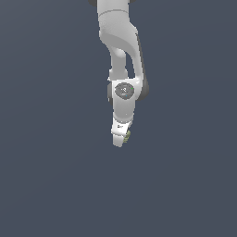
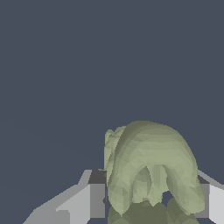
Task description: Pick up the object and move it to a goal position.
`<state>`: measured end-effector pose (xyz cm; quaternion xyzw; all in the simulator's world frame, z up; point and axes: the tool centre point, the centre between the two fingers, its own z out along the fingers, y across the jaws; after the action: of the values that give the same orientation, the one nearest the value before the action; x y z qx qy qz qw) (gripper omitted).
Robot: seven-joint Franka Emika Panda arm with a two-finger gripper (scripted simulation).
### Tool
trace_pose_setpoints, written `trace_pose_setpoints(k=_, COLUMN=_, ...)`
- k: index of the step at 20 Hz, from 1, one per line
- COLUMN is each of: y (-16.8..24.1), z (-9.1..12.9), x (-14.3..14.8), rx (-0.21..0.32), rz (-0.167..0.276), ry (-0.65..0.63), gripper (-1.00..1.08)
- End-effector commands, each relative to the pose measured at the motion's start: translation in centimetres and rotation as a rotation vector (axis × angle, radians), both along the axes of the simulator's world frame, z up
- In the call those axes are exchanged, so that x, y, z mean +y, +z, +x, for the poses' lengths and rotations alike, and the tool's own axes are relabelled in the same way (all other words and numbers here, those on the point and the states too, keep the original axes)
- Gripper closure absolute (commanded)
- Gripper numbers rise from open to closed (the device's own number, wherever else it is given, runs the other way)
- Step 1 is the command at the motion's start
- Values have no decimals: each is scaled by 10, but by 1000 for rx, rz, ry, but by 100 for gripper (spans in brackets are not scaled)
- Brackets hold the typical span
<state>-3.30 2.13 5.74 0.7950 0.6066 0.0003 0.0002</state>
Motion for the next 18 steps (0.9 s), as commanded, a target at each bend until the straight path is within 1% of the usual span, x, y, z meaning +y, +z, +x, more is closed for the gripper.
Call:
trace_pose_setpoints(k=1, y=-1, z=0, x=0, rx=1, rz=0, ry=0, gripper=108)
trace_pose_setpoints(k=6, y=0, z=0, x=0, rx=0, rz=0, ry=0, gripper=108)
trace_pose_setpoints(k=10, y=1, z=-4, x=-6, rx=0, rz=0, ry=0, gripper=108)
trace_pose_setpoints(k=14, y=2, z=-13, x=-21, rx=0, rz=0, ry=0, gripper=108)
trace_pose_setpoints(k=18, y=4, z=-29, x=-45, rx=0, rz=0, ry=0, gripper=108)
